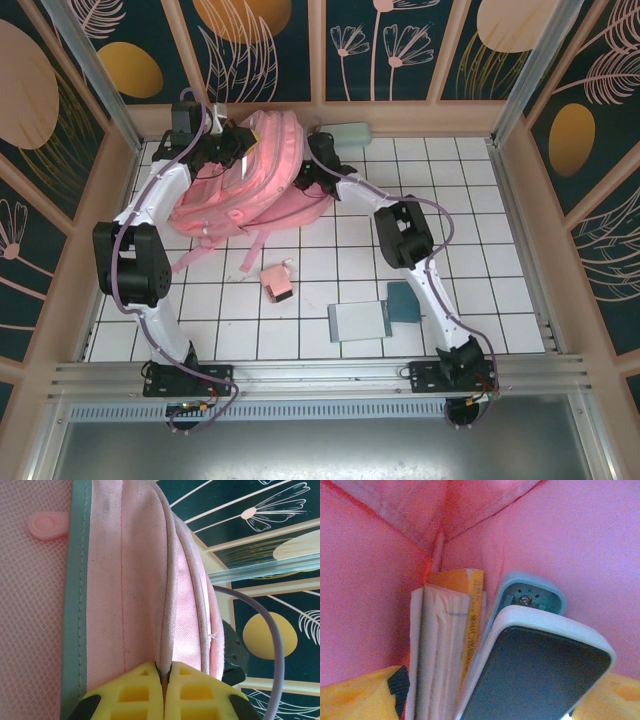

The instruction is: Pack books, pencil case, and school supplies into a backpack

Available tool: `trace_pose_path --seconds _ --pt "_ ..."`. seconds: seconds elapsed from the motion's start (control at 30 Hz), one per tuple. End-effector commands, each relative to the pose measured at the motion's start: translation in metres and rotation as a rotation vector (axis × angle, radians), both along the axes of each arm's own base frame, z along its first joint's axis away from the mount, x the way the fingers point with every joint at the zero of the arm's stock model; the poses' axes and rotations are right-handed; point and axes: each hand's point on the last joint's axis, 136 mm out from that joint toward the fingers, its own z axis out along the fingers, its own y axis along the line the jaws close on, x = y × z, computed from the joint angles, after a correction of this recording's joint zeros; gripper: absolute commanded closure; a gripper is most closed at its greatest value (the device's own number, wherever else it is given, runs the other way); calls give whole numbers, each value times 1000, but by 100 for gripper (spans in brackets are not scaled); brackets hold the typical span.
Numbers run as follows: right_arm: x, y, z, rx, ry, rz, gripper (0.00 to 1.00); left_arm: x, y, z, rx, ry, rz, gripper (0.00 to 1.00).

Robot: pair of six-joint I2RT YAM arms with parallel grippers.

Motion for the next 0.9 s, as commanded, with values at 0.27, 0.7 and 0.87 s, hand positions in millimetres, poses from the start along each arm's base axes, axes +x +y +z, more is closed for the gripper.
trace_pose_path --seconds 0.27,0.7,0.87 --pt "-12 -38 -9 -203 110 -75 12 8 4 52 -82 -175 -47 100" --pt "-12 -45 -4 -204 142 -126 47 10 7 60 -139 -178 -75 100" --pt "-11 -24 -9 -106 151 -87 60 9 6 55 -141 -170 -86 100"
